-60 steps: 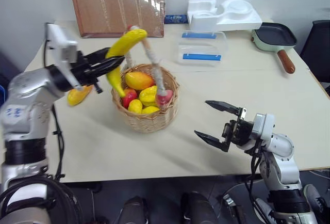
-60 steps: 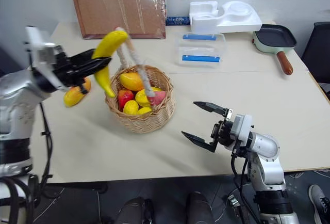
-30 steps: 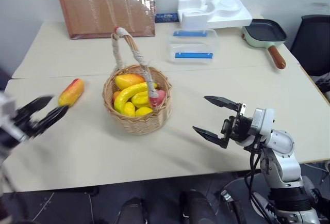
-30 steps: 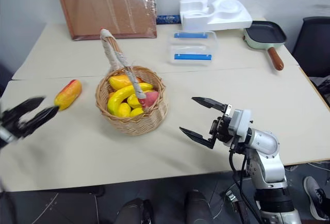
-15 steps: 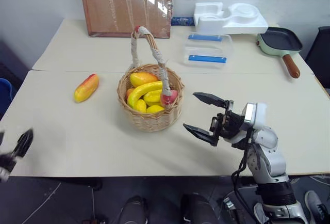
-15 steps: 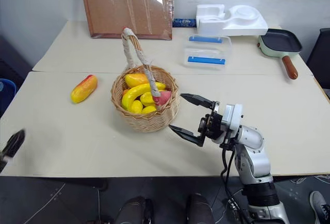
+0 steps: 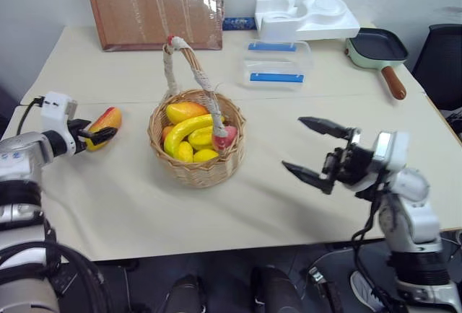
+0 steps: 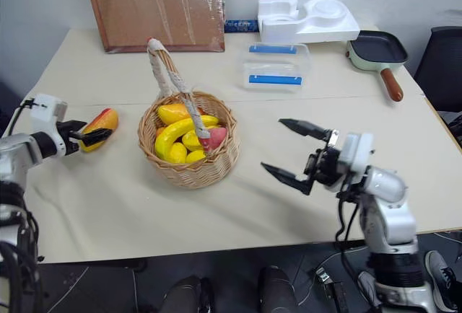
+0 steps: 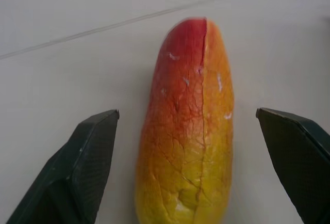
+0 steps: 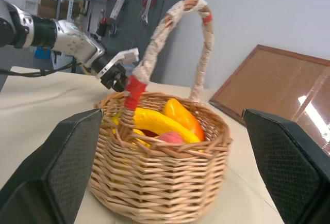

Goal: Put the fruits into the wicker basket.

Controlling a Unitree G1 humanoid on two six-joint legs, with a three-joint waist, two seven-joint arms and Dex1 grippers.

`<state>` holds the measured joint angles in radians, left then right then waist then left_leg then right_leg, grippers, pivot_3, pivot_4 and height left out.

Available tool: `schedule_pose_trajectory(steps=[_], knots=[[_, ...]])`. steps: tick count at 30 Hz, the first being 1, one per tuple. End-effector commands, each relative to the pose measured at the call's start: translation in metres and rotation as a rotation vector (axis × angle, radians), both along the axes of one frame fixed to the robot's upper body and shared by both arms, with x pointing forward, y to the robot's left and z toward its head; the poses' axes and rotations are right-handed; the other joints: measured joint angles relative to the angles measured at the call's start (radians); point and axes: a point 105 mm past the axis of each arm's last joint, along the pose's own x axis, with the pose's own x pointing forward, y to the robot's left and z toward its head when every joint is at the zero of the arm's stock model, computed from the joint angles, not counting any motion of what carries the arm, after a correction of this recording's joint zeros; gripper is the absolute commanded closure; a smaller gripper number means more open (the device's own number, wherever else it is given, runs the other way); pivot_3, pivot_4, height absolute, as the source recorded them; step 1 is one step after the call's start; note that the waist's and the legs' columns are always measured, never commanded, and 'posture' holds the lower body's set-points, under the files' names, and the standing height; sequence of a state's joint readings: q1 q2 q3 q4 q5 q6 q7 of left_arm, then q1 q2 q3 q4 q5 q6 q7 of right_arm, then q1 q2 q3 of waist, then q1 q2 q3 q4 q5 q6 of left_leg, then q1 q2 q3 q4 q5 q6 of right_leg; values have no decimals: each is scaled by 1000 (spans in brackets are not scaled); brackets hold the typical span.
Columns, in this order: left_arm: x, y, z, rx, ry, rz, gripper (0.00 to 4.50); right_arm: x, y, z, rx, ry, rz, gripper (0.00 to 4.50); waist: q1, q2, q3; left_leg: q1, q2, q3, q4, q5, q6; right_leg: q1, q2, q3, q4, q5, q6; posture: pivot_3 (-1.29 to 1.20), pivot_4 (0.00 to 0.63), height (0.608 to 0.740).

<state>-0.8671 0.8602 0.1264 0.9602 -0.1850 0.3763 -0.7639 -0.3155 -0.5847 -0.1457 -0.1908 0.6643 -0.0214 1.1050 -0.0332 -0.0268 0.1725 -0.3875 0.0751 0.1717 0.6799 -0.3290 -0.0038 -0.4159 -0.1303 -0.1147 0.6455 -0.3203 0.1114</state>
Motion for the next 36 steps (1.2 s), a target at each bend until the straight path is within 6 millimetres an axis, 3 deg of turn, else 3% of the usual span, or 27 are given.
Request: schedule_pose_trajectory(steps=[1, 6, 10, 12, 13, 16, 18, 22, 24, 27, 32, 33, 36], knots=[[5, 1, 1, 34, 30, -8, 21, -4, -7, 25, 2, -12, 19, 0, 4, 0, 0, 0, 0, 0, 1, 0, 0, 0, 0, 0, 0, 0, 0, 0, 150, 740], [7, -2, -7, 21, 55, -18, 627, -7, -4, 34, -59, 51, 69, 0, 6, -1, 0, 0, 1, 0, 3, 0, 0, 1, 0, 1, 1, 0, 0, 0, 150, 740], [5, -2, -4, 2, 8, -42, 1920, -7, 1, 40, -75, 61, 79, 0, 6, 0, 0, 0, 1, 0, 3, 0, 0, 1, -1, 1, 2, 0, 0, 0, 150, 740], [3, -4, 5, -8, -50, -93, 2440, -7, 4, 42, -71, 66, 79, 0, 7, -1, 0, 0, 1, 0, 3, 0, 0, 1, -1, 0, 2, 0, 0, 0, 150, 740], [1, -9, 19, -18, -126, -166, 2523, -7, 5, 43, -65, 73, 81, 0, 7, -1, 0, 0, 1, 0, 3, 0, 0, 1, -1, 1, 2, 0, 0, 0, 150, 740], [-10, -20, 50, -30, -278, -333, 2525, -8, 9, 47, -44, 90, 91, 0, 6, -1, 0, 0, 1, 0, 3, 0, 0, 0, -1, 0, 2, 0, 0, 0, 150, 740], [-27, -35, 80, -52, -340, -504, 2525, -11, 12, 54, -4, 93, 108, 0, 4, -1, 1, -1, 1, 0, 3, 0, 0, 0, -1, 0, 2, 0, 0, 0, 150, 740], [-50, -67, 100, -25, -335, -719, 2525, -10, 16, 53, -14, 104, 109, 0, 6, -1, 1, -1, 1, 0, 4, 0, 0, 0, -1, 1, 3, 0, 0, 0, 150, 740], [-55, -88, 103, -16, -287, -781, 2525, -8, 19, 52, -18, 110, 115, 0, 7, -1, 1, 0, 1, 0, 4, 0, 0, 0, -1, 1, 3, 0, 0, 0, 150, 740], [-63, -123, 91, 27, -148, -889, 2525, -7, 25, 51, -22, 113, 129, 0, 14, -1, 1, 0, 1, 0, 5, 0, 0, 1, -1, 2, 3, 0, 0, 0, 150, 740], [-56, -164, 92, 17, -127, -911, 2525, -7, 31, 49, -21, 112, 139, 0, 22, -1, 1, 0, 1, 0, 5, 0, 0, 1, 0, 2, 3, 0, 0, 0, 150, 740], [-54, -167, 91, 15, -121, -907, 1966, -7, 31, 48, -24, 116, 135, 0, 23, -1, 1, 0, 1, 0, 5, 0, 0, 1, 0, 2, 3, 0, 0, 0, 150, 740], [-52, -165, 91, 9, -145, -885, 1243, -4, 31, 39, -54, 159, 101, 0, 18, -1, 1, 0, 1, 0, 5, 0, 0, 0, 0, 3, 3, 0, 0, 0, 150, 740]])
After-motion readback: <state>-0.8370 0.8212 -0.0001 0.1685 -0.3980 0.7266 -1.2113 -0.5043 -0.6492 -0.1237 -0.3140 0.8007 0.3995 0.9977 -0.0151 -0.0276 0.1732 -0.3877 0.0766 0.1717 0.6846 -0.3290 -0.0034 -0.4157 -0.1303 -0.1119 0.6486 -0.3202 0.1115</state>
